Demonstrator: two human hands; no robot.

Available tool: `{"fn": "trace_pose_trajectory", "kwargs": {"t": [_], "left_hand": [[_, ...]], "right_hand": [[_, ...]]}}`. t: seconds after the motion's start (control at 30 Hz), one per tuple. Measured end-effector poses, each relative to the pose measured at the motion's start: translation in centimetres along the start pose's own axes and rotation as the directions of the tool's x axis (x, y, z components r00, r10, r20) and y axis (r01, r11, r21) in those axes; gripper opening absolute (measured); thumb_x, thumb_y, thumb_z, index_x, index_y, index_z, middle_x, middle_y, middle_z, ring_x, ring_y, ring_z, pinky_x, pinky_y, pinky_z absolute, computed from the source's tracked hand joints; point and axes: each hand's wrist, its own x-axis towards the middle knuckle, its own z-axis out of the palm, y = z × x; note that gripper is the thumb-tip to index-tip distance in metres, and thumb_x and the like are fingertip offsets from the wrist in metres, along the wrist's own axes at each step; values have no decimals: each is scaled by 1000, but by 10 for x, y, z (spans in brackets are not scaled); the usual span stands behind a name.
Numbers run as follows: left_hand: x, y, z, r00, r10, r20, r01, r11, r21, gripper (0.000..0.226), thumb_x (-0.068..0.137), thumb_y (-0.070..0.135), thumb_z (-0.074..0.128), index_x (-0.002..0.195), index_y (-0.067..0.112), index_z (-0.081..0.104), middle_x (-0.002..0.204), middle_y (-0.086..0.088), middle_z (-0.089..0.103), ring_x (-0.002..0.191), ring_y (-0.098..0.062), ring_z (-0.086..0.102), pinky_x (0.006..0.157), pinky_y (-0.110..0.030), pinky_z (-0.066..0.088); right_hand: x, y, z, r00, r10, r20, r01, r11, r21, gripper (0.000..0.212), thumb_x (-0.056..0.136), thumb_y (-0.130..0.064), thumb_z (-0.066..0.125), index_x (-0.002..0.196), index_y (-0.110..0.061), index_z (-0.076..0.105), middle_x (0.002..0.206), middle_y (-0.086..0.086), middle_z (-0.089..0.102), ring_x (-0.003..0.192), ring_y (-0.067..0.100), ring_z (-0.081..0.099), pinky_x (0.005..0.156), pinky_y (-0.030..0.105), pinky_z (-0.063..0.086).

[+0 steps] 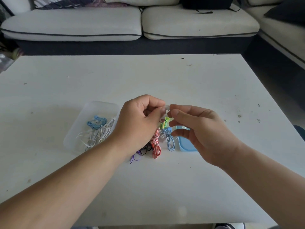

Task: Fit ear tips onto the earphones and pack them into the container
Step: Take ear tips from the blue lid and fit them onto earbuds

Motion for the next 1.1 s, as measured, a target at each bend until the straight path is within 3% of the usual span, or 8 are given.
{"fn": "trace_pose_trajectory", "kwargs": {"t": [0.13,0.3,0.47,0.7,0.87,1.1], "left_hand": [[-1,5,2,997,-47,64,53,995,-89,5,93,17,76,97,19,77,80,1,79,67,-7,72,62,-21,54],[-3,7,3,987,-83,138,104,983,-153,8,94,13,74,98,18,78,78,-1,75,67,-10,68,67,-35,58],[-4,7,3,983,-76,167,104,981,-163,11,94,11,73,99,18,79,74,2,72,67,-12,67,72,-40,56],[-4,5,5,974,-139,178,166,975,-147,12,94,13,74,94,23,82,82,-7,78,74,-20,71,73,-44,54],[-4,7,6,979,-145,146,165,977,-137,8,93,15,74,97,20,80,76,2,76,65,-11,68,71,-38,55],[-7,9,8,955,-221,199,260,944,-201,8,94,11,72,98,14,79,89,-10,79,71,-15,72,64,-31,54]], "right_hand": [[4,-10,-10,998,44,41,-45,999,25,14,87,-11,73,95,0,75,89,13,70,77,21,66,65,29,56],[7,-10,-19,983,89,163,-100,993,57,13,84,-13,70,93,-3,70,81,10,68,72,19,65,66,28,57],[7,-11,-27,972,89,219,-92,996,3,16,81,-12,70,92,-2,75,79,12,68,69,19,67,67,27,57],[8,-11,-27,989,-47,138,65,989,-131,13,79,-4,76,90,2,75,78,17,72,69,24,70,69,31,60],[5,-14,-24,992,-80,98,97,979,-180,10,84,-1,78,93,3,77,87,24,75,77,31,71,79,37,61],[2,-14,-23,968,-233,94,251,916,-314,7,82,-1,80,87,-5,78,79,12,78,67,23,73,68,26,57]]}}
